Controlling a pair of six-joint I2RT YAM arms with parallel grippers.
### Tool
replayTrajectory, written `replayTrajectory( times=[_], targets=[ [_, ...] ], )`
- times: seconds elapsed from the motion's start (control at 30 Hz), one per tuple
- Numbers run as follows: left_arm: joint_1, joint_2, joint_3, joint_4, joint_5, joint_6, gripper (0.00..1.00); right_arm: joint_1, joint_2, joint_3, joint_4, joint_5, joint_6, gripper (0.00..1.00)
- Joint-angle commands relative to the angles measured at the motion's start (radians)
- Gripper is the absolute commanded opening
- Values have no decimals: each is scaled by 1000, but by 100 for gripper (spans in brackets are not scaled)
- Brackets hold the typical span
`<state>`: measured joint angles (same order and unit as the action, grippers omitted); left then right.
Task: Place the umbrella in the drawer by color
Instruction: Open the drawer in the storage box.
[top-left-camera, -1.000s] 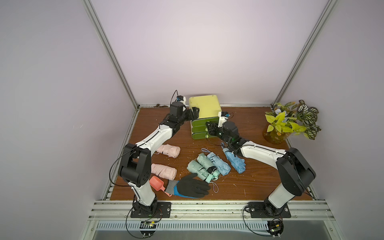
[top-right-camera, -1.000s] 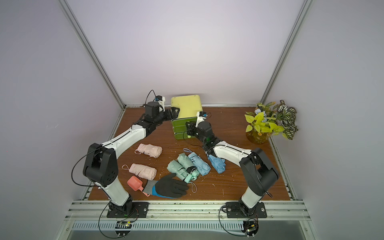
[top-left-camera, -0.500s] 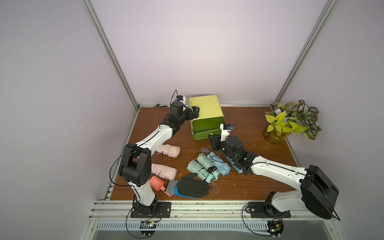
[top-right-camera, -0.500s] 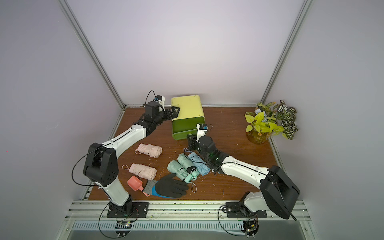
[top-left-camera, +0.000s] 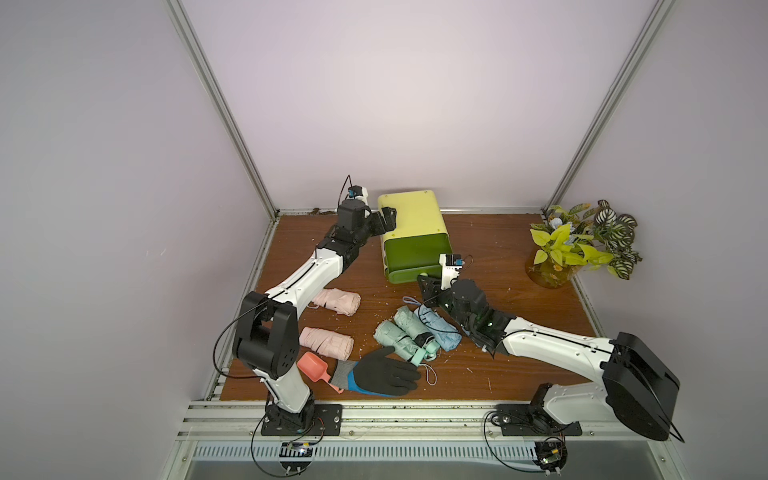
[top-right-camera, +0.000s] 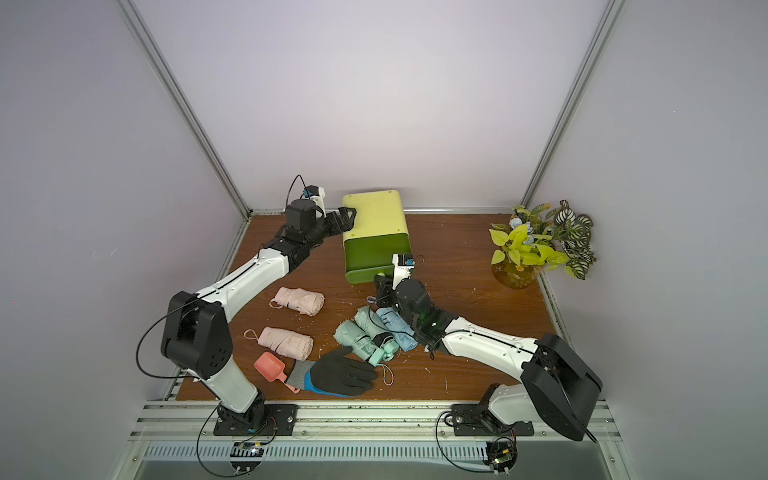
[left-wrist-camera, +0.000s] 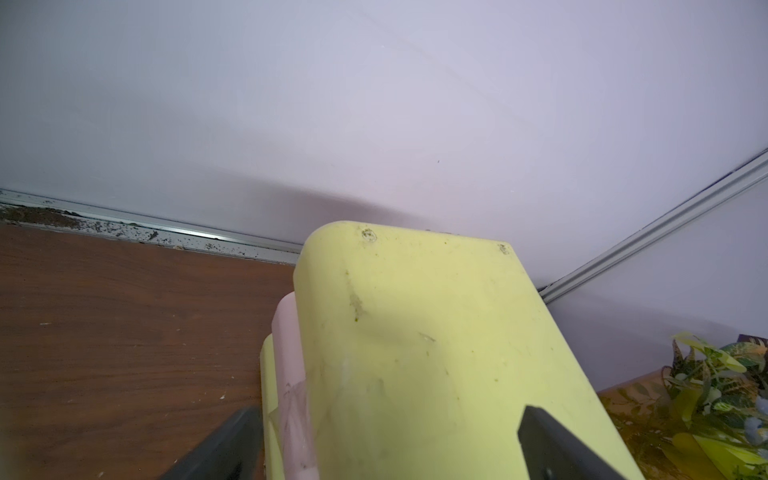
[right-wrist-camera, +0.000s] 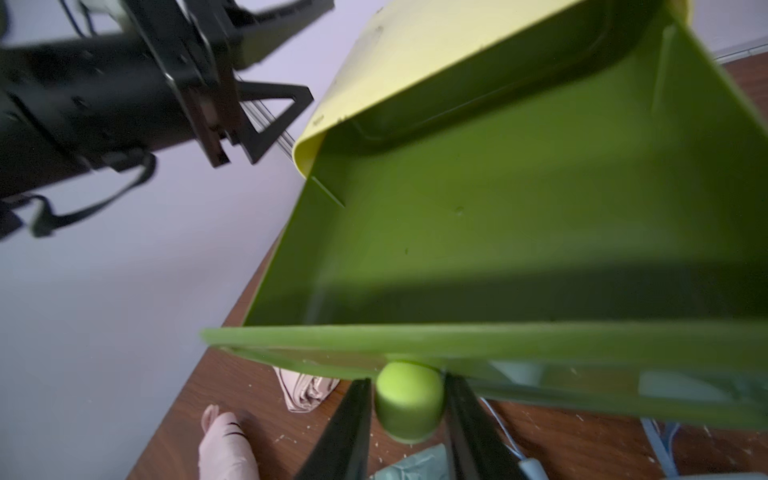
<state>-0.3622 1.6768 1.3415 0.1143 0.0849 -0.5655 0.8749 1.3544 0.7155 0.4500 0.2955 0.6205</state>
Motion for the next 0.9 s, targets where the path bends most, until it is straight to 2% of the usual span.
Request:
replayTrajectory(
  times=[0.0, 0.07, 0.17, 0.37, 0.5, 0.7, 0.87],
  targets=[
    [-27, -78, -22, 25, -40, 14, 100, 0, 5, 18, -16, 48, -31, 48],
    [-42, -111, -45, 29, -54, 27, 100, -1, -6, 22, -34, 42, -47, 55],
    [-50, -158, -103, 60, -50, 22, 100, -2, -32, 31, -77, 38, -74, 61],
    [-53, -267, -198, 67, -37, 27, 100, -2, -147, 51, -265, -16, -157, 67],
    [-53, -378, -310, 101, -23, 29, 100, -4, -267, 7, -408, 35, -164, 69],
    [-55, -530, -509, 180, 47, 0, 100, -37, -433, -141, -544, 171, -61, 71],
    [-82, -624, -629, 229, 64, -72, 100, -104, -453, -284, -557, 139, 57, 72]
  ],
)
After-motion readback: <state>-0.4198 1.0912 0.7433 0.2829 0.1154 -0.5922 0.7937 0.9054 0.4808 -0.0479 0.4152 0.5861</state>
